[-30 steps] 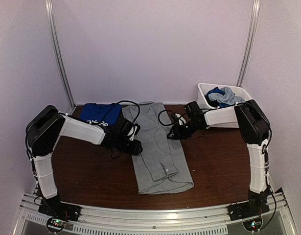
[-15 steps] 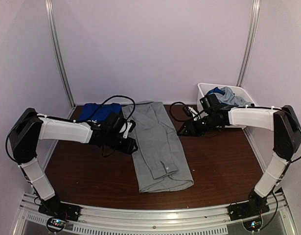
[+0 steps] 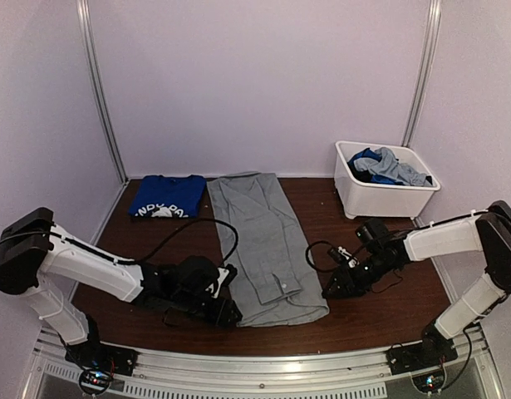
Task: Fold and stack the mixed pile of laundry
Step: Adjust the rectangle-folded shirt at the center of the board, then pick up the rectangle-folded shirt from the center of the board.
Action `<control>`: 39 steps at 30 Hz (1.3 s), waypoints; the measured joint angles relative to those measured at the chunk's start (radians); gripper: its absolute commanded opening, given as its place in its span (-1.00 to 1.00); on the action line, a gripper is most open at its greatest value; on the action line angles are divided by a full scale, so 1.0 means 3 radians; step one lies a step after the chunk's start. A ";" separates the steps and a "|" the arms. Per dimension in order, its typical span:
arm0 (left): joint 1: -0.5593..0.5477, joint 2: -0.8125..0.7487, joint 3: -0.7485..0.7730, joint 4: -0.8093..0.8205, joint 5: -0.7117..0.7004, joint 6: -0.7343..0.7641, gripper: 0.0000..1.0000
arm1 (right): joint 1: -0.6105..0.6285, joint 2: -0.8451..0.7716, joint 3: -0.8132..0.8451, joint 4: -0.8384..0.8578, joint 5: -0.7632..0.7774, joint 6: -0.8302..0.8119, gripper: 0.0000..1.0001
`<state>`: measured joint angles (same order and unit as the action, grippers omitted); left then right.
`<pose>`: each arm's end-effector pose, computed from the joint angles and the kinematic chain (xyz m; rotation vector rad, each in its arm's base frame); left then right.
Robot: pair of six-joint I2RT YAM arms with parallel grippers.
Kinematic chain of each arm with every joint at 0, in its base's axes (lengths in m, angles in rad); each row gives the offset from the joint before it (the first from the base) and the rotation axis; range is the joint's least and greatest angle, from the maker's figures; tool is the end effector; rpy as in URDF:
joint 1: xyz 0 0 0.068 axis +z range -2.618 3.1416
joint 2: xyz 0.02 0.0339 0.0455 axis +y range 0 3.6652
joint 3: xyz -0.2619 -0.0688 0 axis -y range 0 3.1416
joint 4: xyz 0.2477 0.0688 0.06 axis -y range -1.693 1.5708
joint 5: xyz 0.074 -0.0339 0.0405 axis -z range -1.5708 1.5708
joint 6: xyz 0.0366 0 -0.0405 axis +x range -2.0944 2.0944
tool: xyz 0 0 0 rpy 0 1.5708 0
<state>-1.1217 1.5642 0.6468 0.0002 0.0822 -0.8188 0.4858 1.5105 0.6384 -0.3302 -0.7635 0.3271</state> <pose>0.1204 -0.2568 0.1275 0.4478 2.6831 -0.8238 0.2054 0.1371 0.1302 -0.4378 2.8197 1.2589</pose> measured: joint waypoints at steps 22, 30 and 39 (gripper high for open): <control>-0.0001 -0.0652 -0.0907 0.0724 -0.0011 -0.0833 0.01 | 0.1106 -0.0060 -0.0889 0.1647 -0.0284 0.1282 -1.00; -0.0001 -0.0579 -0.0916 0.0860 0.0000 -0.0955 -0.07 | 0.1467 -0.0064 -0.0937 0.1999 -0.0156 0.1736 -0.03; -0.0092 -0.0788 -0.1044 0.0750 -0.0095 -0.1204 -0.10 | 0.1349 -0.0635 -0.0999 0.1575 0.0155 0.1766 -0.05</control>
<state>-1.1492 1.3277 0.3336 0.2253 0.0536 -1.1801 0.8906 1.3201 0.3386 0.1425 -0.7170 0.8570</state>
